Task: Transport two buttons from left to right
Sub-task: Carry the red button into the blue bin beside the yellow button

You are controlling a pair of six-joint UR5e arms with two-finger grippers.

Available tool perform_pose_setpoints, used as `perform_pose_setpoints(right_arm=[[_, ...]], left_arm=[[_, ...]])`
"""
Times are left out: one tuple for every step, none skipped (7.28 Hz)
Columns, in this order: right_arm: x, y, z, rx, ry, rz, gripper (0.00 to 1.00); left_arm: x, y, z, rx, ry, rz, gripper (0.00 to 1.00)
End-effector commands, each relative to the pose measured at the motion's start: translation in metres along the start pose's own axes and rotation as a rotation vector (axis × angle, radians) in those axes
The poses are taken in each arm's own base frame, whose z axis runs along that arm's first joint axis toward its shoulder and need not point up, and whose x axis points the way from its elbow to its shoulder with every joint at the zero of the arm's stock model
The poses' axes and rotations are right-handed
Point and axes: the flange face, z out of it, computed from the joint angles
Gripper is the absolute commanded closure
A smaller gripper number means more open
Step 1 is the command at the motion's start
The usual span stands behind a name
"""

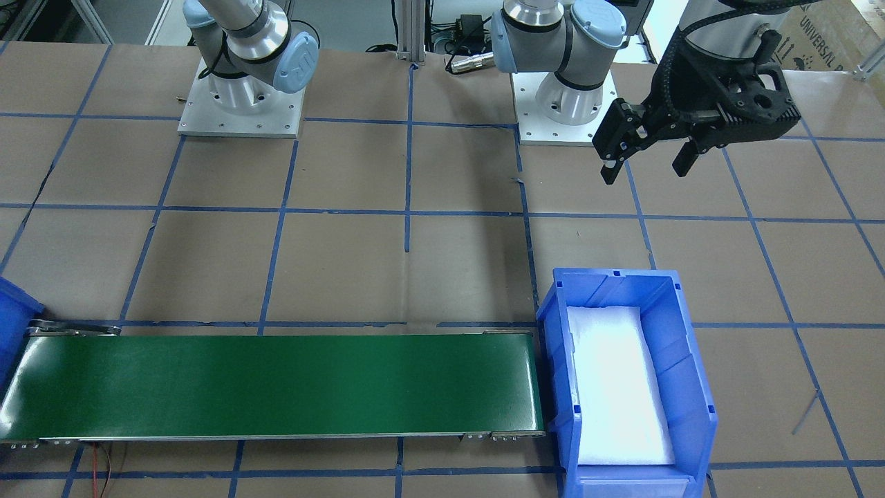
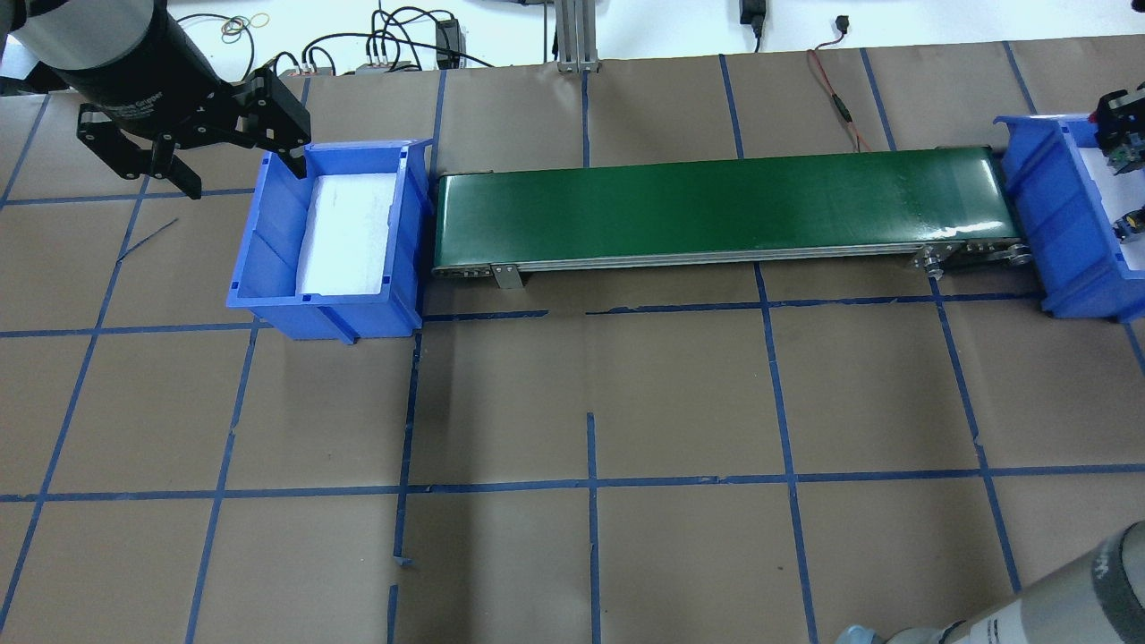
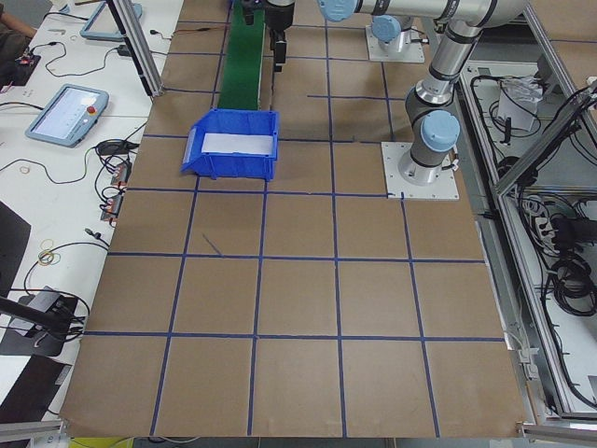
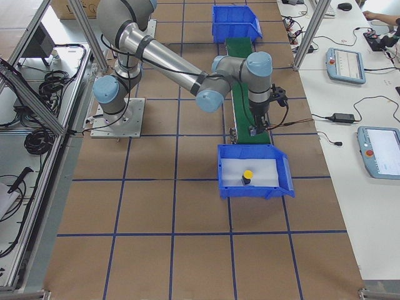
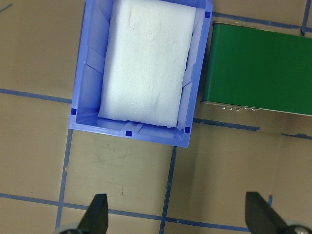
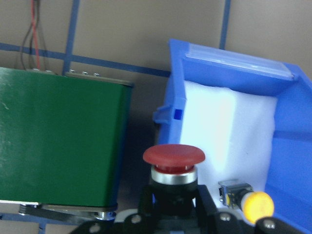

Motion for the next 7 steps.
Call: perform_pose_setpoints(right_arm=[[0.043,0.022,0.038,-0.017,-0.052,0.071,0.86],[0.046,0.023,0.056,-0.024,-0.076,0.08,0.84],[0.044,0.025,0.066,-0.034,-0.09,0.081,0.84],[0.043,0.026,0.086,-0.044,-0.119,0.084,0.84],[0.042,0.026,0.094,-0.051,-0.13,0.085,0.84],[0.04,0.03,0.099,-0.059,-0.139,0.085,0.82],[0.039,0.032,0.099,-0.065,-0.136,0.085,0.73]], left_arm=[[0.0,0.0,0.0,0.002,0.0,0.0,0.0],[0.0,0.0,0.0,0.002,0.002,0.0,0.0],[0.0,0.0,0.0,0.002,0.002,0.0,0.0],[0.0,-0.001,-0.001,0.004,0.002,0.0,0.0],[0.0,-0.001,-0.001,0.004,0.002,0.0,0.0],[0.0,-0.001,-0.001,0.004,0.002,0.0,0.0],[0.0,-0.001,-0.001,0.004,0.002,0.0,0.0]])
